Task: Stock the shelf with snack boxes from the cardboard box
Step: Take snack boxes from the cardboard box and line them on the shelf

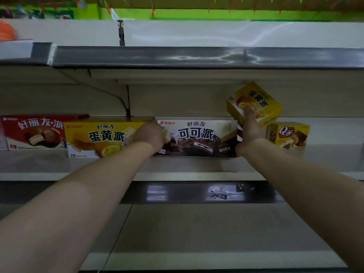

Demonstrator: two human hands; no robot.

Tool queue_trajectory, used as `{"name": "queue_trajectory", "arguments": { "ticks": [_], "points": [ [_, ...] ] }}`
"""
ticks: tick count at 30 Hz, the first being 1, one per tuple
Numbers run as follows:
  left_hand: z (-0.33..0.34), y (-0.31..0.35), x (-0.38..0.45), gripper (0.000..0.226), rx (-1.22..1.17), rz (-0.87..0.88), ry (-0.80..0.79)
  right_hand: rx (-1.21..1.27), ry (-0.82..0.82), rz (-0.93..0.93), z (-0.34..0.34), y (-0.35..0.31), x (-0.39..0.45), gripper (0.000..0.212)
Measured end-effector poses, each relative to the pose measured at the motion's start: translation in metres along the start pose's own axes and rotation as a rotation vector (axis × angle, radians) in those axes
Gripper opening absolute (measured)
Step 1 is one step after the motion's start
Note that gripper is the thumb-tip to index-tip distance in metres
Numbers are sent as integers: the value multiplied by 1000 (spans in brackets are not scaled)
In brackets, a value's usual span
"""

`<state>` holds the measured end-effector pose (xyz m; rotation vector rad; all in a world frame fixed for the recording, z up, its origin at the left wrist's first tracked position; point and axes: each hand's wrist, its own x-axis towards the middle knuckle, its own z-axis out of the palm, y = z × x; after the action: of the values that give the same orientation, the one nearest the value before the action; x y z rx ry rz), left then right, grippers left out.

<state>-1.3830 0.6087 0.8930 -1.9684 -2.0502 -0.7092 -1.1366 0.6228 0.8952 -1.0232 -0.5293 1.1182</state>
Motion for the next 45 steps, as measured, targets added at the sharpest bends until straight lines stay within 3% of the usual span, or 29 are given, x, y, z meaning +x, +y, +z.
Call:
{"name": "queue_trajectory", "arguments": {
  "ticks": [5,11,16,21,25,30,37,40,45],
  "points": [
    [4,12,0,27,147,37,-49,96,47,-44,22,11,-3,112],
    [19,33,12,20,77,141,-191,175,94,-27,37,21,15,97],
    [31,42,25,29,38,179,-309,125,73,-15,48,26,25,99],
    [41,33,33,30,14,101,-460,123,93,43,54,26,47,129],
    [46,33,35,31,68,118,-463,131,68,30,53,31,50,132],
    [52,33,42,31,120,160,-445,137,31,-12,51,32,42,105],
    [35,39,28,61,132,68,-580,23,-62,51,42,24,35,109],
    [21,42,15,54,79,108,-591,-57,-74,84,25,14,25,106],
    [-6,62,-12,43,-156,72,-447,-168,-156,105,-8,-3,8,88]
  ]
}}
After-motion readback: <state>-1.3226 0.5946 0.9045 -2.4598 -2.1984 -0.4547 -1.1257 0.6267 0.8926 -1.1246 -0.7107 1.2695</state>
